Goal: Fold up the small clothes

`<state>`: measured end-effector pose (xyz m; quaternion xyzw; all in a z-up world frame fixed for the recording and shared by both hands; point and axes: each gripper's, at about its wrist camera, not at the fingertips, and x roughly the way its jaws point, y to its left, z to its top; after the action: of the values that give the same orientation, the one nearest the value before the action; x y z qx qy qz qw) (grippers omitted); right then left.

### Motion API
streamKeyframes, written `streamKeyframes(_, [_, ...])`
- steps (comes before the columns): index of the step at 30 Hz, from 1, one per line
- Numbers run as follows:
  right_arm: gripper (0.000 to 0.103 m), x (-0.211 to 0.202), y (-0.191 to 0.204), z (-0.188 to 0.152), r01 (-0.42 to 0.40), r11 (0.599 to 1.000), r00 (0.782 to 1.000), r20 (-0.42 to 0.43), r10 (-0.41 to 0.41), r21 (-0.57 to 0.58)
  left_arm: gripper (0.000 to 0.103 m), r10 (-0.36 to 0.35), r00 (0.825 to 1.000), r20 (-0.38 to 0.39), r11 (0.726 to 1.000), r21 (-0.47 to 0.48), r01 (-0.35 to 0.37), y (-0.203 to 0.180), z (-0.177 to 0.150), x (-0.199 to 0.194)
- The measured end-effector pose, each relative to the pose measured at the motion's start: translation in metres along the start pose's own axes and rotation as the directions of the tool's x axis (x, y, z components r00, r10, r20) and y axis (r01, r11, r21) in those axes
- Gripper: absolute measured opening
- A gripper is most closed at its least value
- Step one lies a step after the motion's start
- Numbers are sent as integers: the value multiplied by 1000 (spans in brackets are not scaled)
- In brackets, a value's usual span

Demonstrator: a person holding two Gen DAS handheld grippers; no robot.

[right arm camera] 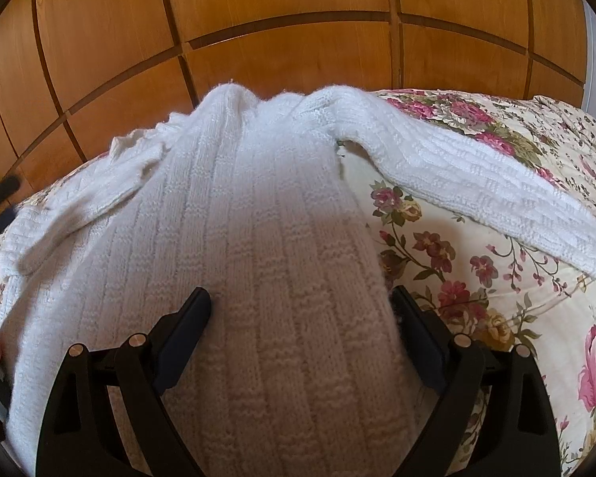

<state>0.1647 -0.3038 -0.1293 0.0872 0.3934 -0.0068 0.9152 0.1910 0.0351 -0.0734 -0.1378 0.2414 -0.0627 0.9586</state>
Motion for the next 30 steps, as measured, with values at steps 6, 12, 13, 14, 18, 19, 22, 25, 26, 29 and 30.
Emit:
streamKeyframes(6, [87, -20, 8, 2, 21, 1000, 997, 78, -19, -22, 74, 128, 992, 13, 960, -254, -121, 80, -29, -38])
streamKeyframes(12, [70, -33, 56, 33, -285, 958, 956, 62, 286, -24, 74, 123, 989, -84, 917, -370, -145, 107, -36, -23])
streamKeyframes(13, [68, -24, 71, 40, -381, 925, 924, 15, 381, -8, 74, 113, 989, -98, 918, -372, -142, 108, -36, -19])
streamKeyframes(14, [66, -16, 80, 44, -420, 907, 907, -20, 420, 10, 74, 105, 988, -111, 918, -372, -139, 108, -36, -16])
streamKeyframes(18, [51, 40, 96, 57, -462, 865, 863, -125, 489, 197, 77, 82, 986, -146, 916, -379, -133, 109, -36, -7])
streamKeyframes(19, [51, 52, 96, 60, -459, 855, 860, -123, 496, 240, 78, 78, 986, -145, 917, -379, -128, 109, -37, -7])
streamKeyframes(22, [32, 82, 89, 75, -419, 843, 878, -83, 471, 338, 83, 73, 987, -140, 922, -367, -120, 107, -38, -6])
streamKeyframes(25, [6, 90, 97, 90, -419, 860, 882, -95, 461, 292, 87, 72, 988, -138, 929, -351, -117, 104, -38, -4])
streamKeyframes(26, [6, 86, 101, 98, -410, 881, 895, -81, 438, 237, 88, 72, 989, -132, 929, -352, -114, 104, -39, -4])
streamKeyframes(29, [6, 63, 102, 111, -363, 924, 932, 29, 362, 116, 89, 61, 992, -115, 927, -363, -99, 107, -39, -5])
streamKeyframes(30, [6, 58, 97, 113, -338, 935, 941, 60, 333, 106, 90, 61, 992, -114, 927, -363, -99, 106, -39, -5])
